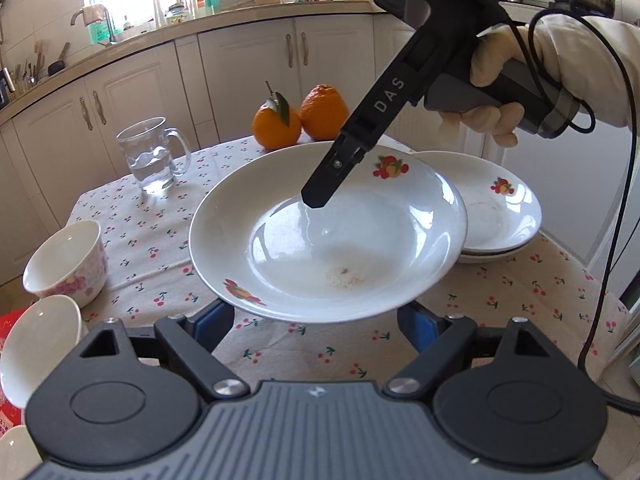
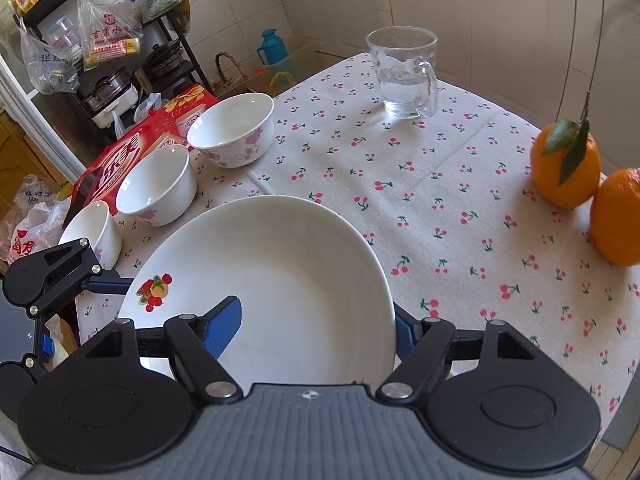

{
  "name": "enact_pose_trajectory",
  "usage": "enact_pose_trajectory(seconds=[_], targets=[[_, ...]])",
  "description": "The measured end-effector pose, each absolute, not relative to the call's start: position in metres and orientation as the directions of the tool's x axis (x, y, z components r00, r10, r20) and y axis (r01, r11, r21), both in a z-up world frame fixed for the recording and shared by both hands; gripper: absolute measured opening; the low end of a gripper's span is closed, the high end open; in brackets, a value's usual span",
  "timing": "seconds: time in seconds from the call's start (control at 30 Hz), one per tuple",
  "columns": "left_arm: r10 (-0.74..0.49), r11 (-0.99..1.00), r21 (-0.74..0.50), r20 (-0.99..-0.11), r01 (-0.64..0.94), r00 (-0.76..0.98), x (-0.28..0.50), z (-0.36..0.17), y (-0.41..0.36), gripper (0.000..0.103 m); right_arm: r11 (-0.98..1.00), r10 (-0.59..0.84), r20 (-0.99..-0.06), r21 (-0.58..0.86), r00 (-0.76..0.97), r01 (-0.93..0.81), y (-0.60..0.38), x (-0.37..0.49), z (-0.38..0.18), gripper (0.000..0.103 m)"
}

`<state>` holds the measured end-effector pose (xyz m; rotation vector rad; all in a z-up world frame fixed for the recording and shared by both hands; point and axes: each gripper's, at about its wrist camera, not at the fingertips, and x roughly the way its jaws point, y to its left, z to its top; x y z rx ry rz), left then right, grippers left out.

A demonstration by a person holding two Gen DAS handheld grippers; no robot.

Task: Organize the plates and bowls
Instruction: 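Lift the flowered plate with the right tool and carry it over the plate stack, then lower the flowered plate onto the stack and open the right tool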

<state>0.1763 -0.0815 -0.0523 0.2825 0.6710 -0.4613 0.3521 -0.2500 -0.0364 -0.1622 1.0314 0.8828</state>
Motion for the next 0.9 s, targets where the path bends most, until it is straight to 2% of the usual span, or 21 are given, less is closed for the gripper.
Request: enact_pose_trajectory(seconds=[0.47,0.9], targets=[[-0.441,0.756,0.087,-0.664,0.649,0.603,0.184,-0.056,-0.14,0.088,0.776,0.52,-0.791,0.28,0.322,-0.566,-0.341,0.322,-0.036,0.081],[-0.478,0.704,0.093,-0.671,0.704,0.567,0.181,-0.06,-0.165,0.088,0.822,0.497,-0.787,0.294,0.364,-0.487,-0.38,0.306,-0.047,0.081]])
